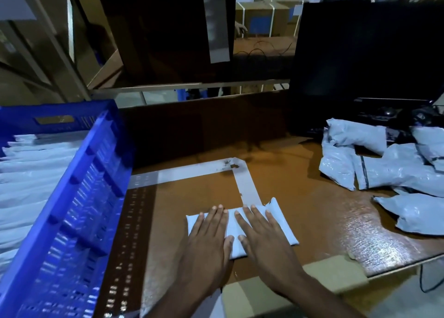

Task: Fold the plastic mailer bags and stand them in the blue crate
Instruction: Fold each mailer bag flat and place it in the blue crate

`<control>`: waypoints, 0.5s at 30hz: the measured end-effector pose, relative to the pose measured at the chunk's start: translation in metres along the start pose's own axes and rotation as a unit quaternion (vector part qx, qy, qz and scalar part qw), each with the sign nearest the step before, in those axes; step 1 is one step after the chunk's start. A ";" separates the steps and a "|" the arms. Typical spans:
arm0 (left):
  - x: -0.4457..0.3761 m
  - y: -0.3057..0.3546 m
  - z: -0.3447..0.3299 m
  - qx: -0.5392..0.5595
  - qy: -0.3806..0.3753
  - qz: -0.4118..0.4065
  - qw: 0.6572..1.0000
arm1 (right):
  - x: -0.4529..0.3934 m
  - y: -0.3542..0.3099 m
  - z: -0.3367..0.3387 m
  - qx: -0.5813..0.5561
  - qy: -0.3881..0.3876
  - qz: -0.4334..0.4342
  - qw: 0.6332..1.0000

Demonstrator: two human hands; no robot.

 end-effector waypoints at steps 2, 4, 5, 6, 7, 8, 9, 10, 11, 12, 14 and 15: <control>0.003 0.000 -0.004 0.016 -0.005 0.011 1.000 | 0.003 -0.001 -0.003 -0.004 -0.004 0.005 1.000; 0.000 -0.003 -0.003 0.017 0.000 0.023 1.000 | -0.005 0.004 -0.002 -0.013 -0.006 -0.006 1.000; -0.002 -0.004 -0.003 0.017 0.006 0.028 0.999 | -0.009 0.004 0.001 -0.014 0.001 0.001 1.000; -0.003 -0.004 -0.003 0.014 0.006 0.029 0.999 | -0.011 0.003 0.002 -0.025 -0.003 0.015 1.000; -0.004 -0.005 -0.004 0.010 0.000 0.029 1.000 | -0.010 0.002 0.005 -0.039 0.009 0.036 0.999; -0.003 -0.005 -0.003 0.007 -0.006 0.030 0.999 | -0.009 0.004 0.005 -0.062 0.008 0.043 0.997; -0.002 -0.004 -0.003 0.012 -0.010 0.029 0.999 | -0.006 0.010 0.002 -0.099 -0.008 0.037 0.994; -0.001 -0.004 0.000 0.021 -0.003 0.028 0.999 | -0.002 0.016 0.004 -0.123 -0.006 0.027 0.992; 0.000 -0.006 0.001 0.035 0.002 0.031 0.999 | 0.002 0.025 0.008 -0.124 0.005 0.008 0.992; 0.002 -0.009 0.002 0.048 0.004 0.038 0.998 | 0.006 0.034 0.011 -0.104 0.013 -0.016 0.994; 0.003 -0.016 0.003 0.059 0.007 0.053 0.997 | 0.010 0.046 0.012 -0.053 0.015 -0.038 0.998; 0.003 -0.018 0.002 0.060 0.006 0.057 0.997 | 0.011 0.048 0.013 -0.043 0.014 -0.039 0.998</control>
Point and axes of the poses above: each hand's wrist, its own x-axis away from the middle knuckle, its own z-axis out of the back of the hand, y = z × x, the point moved 10 cm from there along -x, towards the middle knuckle, and after that the axes turned 3 degrees about -y, right-handed, at the moved point
